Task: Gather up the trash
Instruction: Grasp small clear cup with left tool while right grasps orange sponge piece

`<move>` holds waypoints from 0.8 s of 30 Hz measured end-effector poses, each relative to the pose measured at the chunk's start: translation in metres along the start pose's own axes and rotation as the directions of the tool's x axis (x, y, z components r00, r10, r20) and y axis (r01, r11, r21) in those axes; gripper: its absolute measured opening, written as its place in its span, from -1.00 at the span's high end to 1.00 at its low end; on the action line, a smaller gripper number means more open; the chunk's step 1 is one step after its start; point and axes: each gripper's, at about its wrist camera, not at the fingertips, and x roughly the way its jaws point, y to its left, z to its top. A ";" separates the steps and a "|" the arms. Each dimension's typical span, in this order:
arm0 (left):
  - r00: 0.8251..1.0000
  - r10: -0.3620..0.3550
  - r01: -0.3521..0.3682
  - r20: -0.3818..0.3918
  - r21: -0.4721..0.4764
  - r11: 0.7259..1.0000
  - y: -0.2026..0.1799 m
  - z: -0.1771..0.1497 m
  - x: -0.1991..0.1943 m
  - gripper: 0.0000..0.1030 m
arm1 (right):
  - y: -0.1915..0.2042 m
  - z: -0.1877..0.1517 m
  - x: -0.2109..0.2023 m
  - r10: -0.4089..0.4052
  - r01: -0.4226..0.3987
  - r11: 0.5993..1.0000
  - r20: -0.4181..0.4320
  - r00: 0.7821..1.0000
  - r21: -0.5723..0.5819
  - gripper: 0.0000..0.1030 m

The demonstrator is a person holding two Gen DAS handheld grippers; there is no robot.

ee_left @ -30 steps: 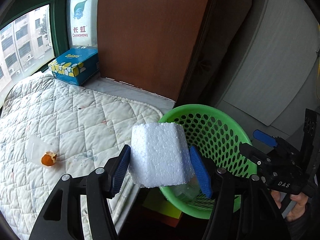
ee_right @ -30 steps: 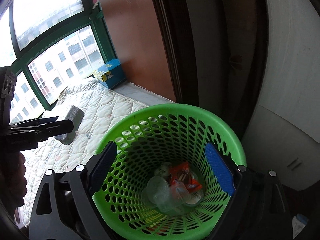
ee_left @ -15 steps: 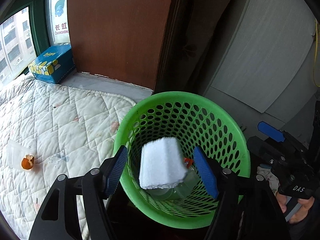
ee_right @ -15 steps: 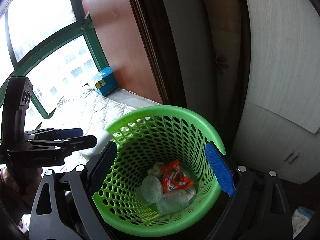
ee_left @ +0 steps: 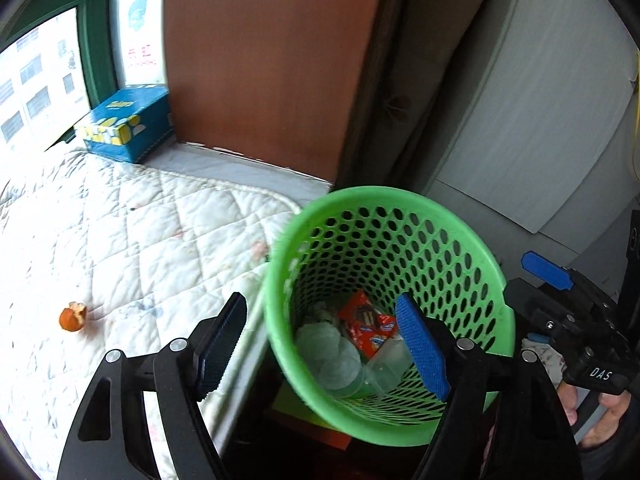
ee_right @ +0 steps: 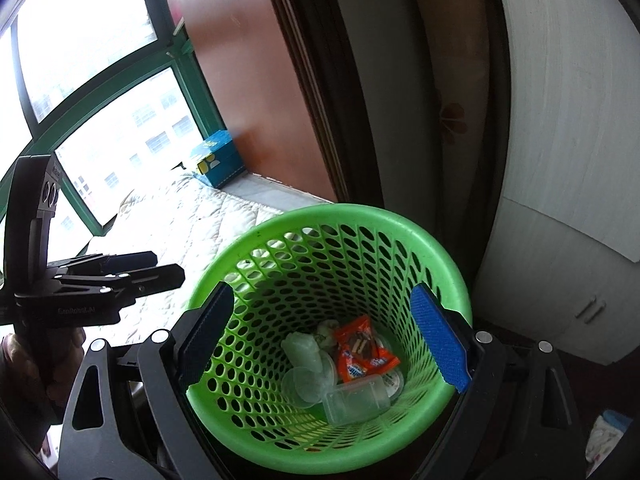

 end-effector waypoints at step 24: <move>0.945 0.323 -0.325 -0.056 -0.292 0.900 0.235 -0.007 -0.024 -0.58 | 0.075 0.011 0.045 0.116 -0.122 0.988 -0.070 0.991 -0.093 -0.73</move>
